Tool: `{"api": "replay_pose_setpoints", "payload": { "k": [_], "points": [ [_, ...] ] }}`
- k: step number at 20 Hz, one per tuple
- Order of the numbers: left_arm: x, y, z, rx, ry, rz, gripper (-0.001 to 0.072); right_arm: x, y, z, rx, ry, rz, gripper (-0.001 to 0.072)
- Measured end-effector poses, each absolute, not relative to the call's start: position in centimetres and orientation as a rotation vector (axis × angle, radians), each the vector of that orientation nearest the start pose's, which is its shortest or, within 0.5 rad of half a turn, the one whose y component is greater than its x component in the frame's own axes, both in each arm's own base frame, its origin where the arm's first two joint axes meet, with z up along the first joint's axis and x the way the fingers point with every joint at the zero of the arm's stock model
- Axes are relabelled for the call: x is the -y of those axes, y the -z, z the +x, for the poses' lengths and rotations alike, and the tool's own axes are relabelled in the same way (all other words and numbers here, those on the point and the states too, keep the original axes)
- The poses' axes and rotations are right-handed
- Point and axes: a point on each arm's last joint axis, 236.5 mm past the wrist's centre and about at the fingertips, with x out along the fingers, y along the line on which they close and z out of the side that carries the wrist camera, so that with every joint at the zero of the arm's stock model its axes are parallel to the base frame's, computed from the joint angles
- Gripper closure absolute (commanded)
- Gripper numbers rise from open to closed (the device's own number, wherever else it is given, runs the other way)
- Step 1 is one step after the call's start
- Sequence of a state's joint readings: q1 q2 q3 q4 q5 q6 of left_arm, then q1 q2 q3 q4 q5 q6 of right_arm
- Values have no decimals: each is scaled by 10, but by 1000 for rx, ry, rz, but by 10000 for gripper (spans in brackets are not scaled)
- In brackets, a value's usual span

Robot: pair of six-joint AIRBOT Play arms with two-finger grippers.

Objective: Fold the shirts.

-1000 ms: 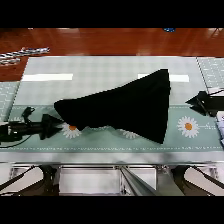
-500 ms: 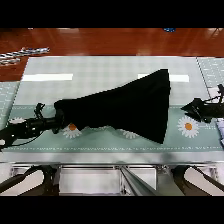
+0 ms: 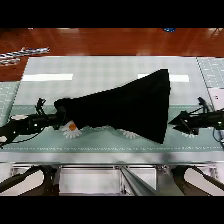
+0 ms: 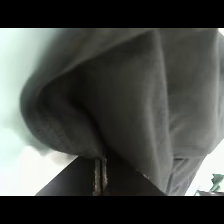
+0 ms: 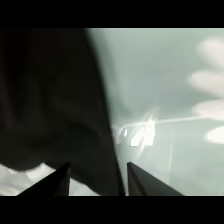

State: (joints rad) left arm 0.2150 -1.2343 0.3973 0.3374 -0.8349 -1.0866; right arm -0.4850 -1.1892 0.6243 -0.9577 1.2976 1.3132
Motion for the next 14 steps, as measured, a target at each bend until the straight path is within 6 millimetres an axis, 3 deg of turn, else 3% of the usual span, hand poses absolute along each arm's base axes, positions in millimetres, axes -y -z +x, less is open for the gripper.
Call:
{"api": "replay_pose_setpoints", "payload": {
  "k": [7, 14],
  "points": [
    [110, 98, 298, -1220, 191, -1111, 688, -74, 103, 226, -1703, -199, 804, 308],
    [112, 97, 297, -1226, 200, -1115, 688, -108, 107, 252, -1675, -251, 772, 308]
  ]
}}
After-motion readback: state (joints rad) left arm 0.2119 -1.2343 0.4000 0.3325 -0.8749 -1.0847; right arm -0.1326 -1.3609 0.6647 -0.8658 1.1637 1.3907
